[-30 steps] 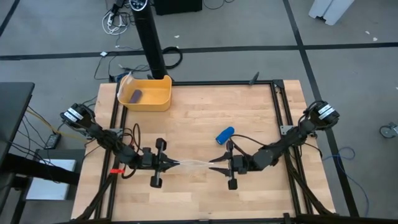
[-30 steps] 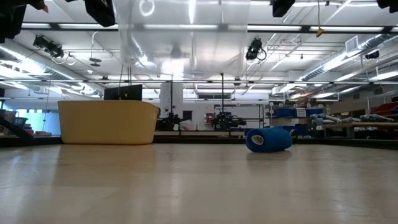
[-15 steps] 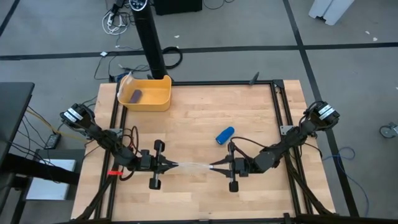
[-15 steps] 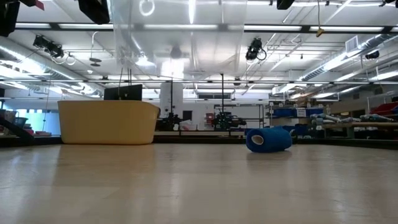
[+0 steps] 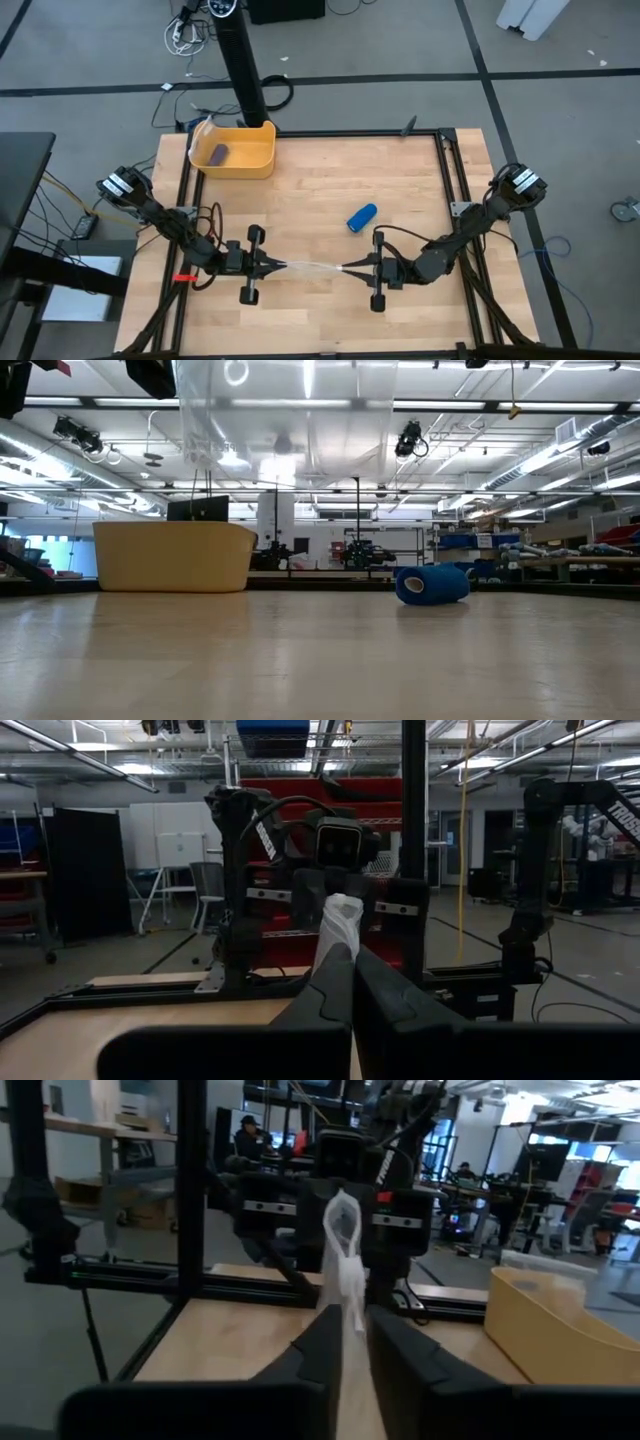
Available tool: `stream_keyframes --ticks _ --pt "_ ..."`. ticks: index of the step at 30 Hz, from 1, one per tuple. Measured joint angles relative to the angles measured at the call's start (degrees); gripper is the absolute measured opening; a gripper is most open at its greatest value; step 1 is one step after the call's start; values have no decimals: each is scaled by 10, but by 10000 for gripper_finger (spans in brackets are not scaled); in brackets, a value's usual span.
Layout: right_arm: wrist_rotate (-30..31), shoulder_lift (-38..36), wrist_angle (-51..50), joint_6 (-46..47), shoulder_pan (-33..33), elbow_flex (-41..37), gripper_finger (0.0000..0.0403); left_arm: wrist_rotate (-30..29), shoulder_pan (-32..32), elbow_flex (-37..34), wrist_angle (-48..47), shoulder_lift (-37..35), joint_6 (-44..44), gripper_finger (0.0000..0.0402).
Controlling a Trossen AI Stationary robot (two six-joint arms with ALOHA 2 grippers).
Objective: Roll bandage
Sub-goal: Open the transparent zip bag
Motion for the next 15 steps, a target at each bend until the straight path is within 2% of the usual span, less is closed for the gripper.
stream_keyframes --ticks 4,9,15 --pt "-7 0 0 -1 -10 0 7 0 1 0 0 0 -8 0" --pt "-59 0 -1 4 -33 0 3 0 5 4 -12 0 -12 0" --pt "-129 0 -1 27 -74 0 2 12 21 45 -101 0 -31 0"
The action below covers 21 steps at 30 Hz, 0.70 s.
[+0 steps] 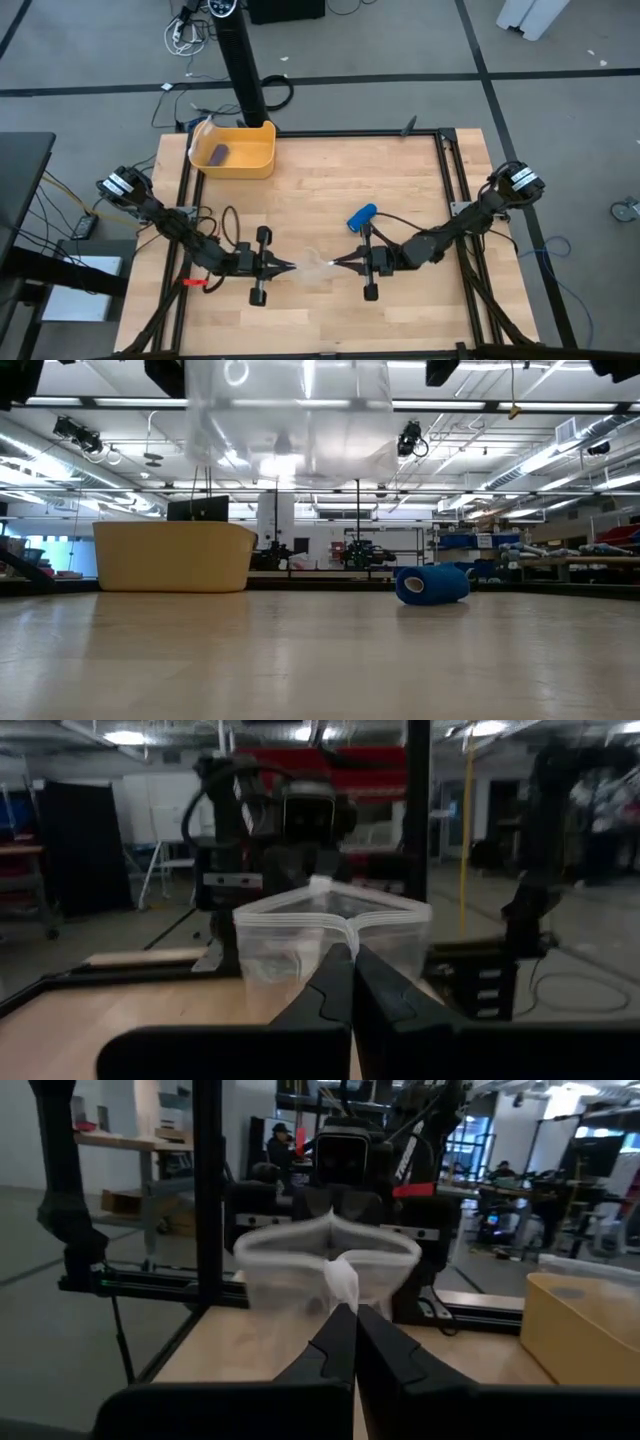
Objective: Roll bandage
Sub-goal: Open the transparent zip bag
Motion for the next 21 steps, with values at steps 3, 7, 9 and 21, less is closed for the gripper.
stream_keyframes --ticks 3,7,9,21 --pt "-30 1 -6 8 -16 2 1 6 13 21 -45 0 -11 0" --pt "-64 1 -39 8 -29 25 1 33 31 39 -67 0 -15 0" --pt "-75 2 -67 8 -35 41 1 43 38 46 -74 0 -15 0" --pt "-129 2 -122 9 -71 75 0 57 52 80 -137 1 -14 0"
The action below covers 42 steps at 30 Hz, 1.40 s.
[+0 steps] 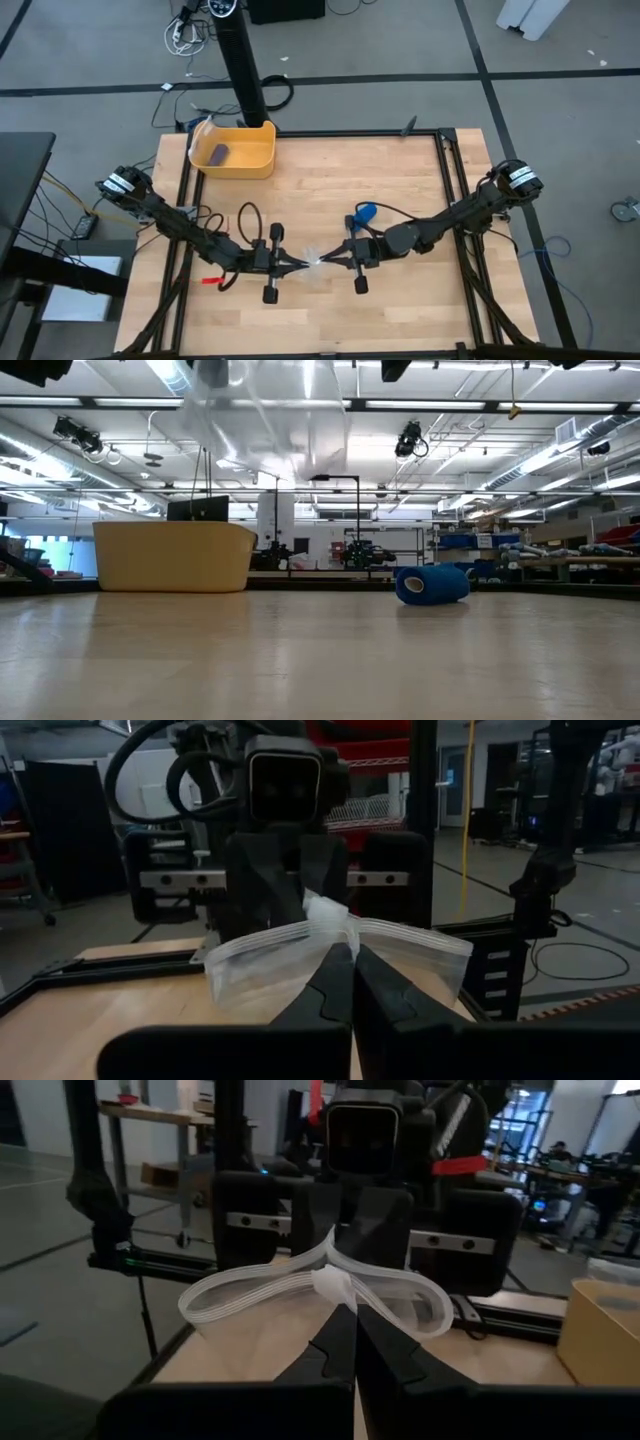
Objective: Roll bandage
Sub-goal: Open the transparent zip bag
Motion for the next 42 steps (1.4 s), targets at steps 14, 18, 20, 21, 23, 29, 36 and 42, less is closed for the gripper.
stream_keyframes --ticks 14,18,20,21,23,29,36,42 --pt "-36 0 1 9 -17 1 0 21 17 33 -39 1 4 0" --pt "-38 0 1 9 -18 1 0 31 19 43 -37 16 4 0" --pt "-41 0 1 11 -18 1 0 38 20 49 -36 25 5 0" --pt "-44 0 0 14 -18 1 0 41 21 50 -37 28 5 0" --pt "-45 0 -8 20 -18 1 0 45 23 53 -36 34 5 0" --pt "-27 1 -38 28 -12 1 0 36 21 52 -39 35 13 0" --pt "10 0 -104 56 8 1 0 -15 11 52 -81 35 17 0" --pt "70 0 -167 85 23 1 1 -57 -5 52 -116 35 18 0"
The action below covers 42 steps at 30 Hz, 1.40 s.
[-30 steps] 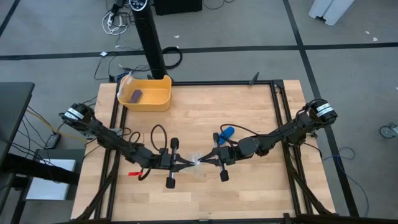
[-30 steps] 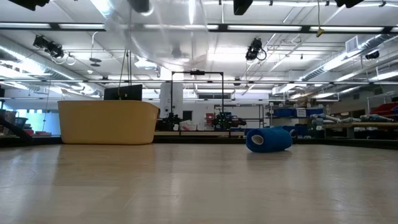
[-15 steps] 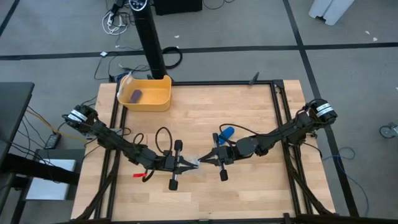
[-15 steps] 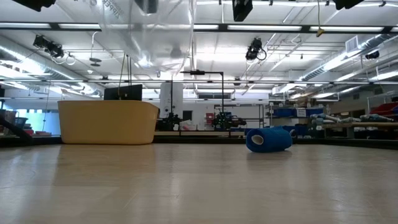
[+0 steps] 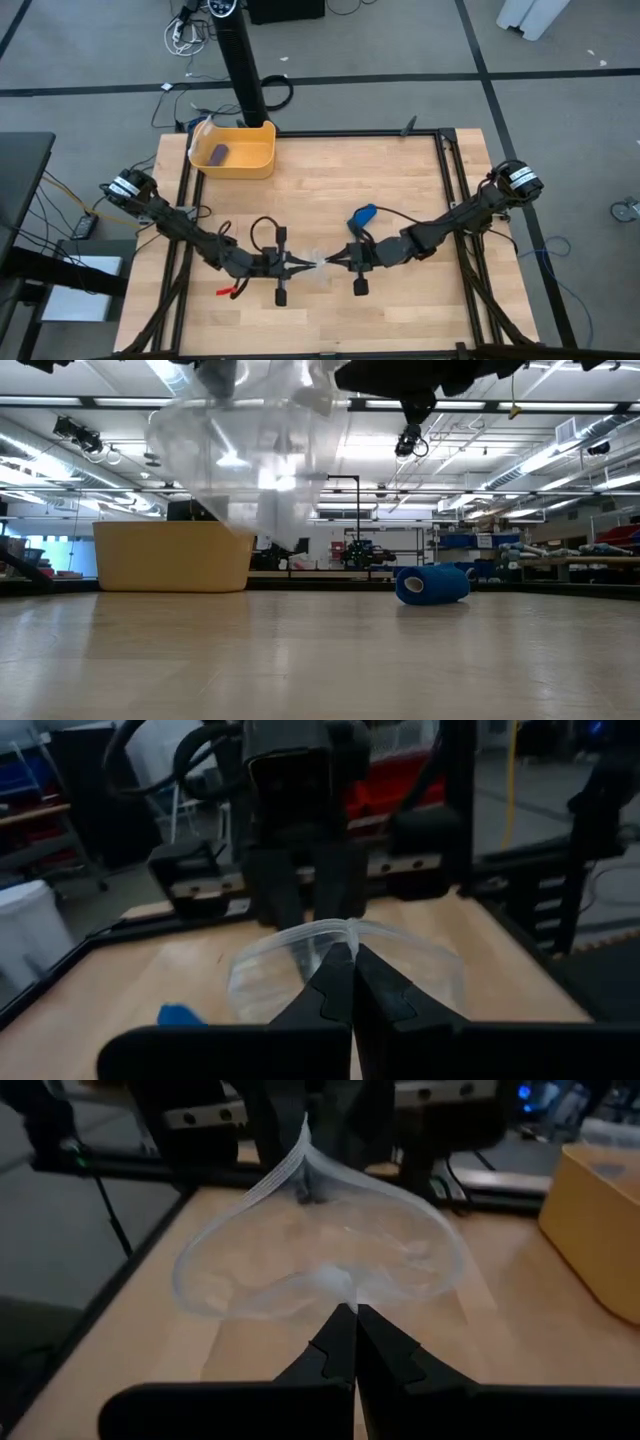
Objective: Roll bandage
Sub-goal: Open the transparent zip bag, then put the rolled blue bandage into the transparent zip bag
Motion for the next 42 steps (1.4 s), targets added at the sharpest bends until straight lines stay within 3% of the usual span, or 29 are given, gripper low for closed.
stream_keyframes --ticks 12,21,32,38,42 --pt "34 0 -72 75 29 0 19 -138 -24 0 -104 0 -18 0" --pt "38 0 -78 81 50 0 81 -223 -33 0 -140 0 -10 0" --pt "95 -31 -93 85 86 0 145 -335 -71 0 -142 0 49 0" --pt "203 -88 -233 149 110 0 153 -400 -97 0 -144 -1 107 0" --pt "204 -115 -396 276 84 0 153 -406 -106 0 -152 -1 123 0"
